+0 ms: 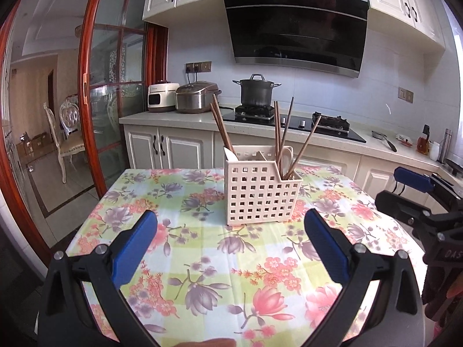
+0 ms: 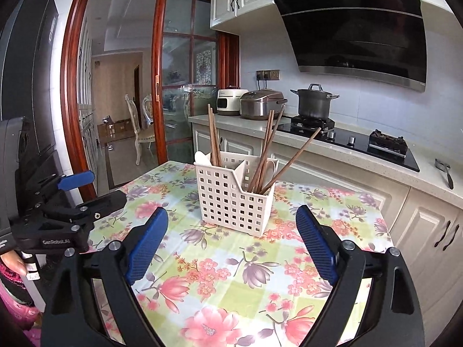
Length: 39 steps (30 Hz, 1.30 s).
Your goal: Organize utensils
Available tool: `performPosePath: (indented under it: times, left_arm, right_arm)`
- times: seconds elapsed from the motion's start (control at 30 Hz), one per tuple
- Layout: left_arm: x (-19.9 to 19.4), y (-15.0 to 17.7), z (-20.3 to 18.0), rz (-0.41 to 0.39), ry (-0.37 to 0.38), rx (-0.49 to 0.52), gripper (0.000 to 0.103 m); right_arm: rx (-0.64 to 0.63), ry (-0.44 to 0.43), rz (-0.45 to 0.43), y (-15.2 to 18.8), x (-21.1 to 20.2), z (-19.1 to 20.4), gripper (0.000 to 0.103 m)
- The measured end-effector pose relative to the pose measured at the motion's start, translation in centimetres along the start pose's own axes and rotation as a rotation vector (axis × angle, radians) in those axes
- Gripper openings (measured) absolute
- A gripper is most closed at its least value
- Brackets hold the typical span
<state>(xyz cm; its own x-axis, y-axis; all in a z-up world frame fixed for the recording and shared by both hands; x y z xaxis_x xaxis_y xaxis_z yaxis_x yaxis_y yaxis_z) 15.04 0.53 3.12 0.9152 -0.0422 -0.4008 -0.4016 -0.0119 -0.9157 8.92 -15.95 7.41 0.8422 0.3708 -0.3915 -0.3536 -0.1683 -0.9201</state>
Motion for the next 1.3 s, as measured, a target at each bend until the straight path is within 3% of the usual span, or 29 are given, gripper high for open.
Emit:
performPosePath:
  times: [1.3]
  left_arm:
    - [-0.98, 0.36, -0.44, -0.029, 0.007, -0.003, 0.098]
  right_arm:
    - [0.016, -0.012, -0.003, 0.46, 0.22, 0.45, 0.084]
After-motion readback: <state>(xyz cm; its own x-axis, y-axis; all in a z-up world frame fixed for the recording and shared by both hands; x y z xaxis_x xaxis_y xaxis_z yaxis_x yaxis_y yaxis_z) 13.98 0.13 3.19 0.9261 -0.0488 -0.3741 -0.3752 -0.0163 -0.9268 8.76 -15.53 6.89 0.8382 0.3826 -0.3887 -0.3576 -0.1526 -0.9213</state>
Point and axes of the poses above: each gripper's, at about its wrist camera, not at the fingertips, and x roughly the way its jaws point, z to its left, y to its underside, the point moved 5 cm from there along x, roughly the way its jaws point
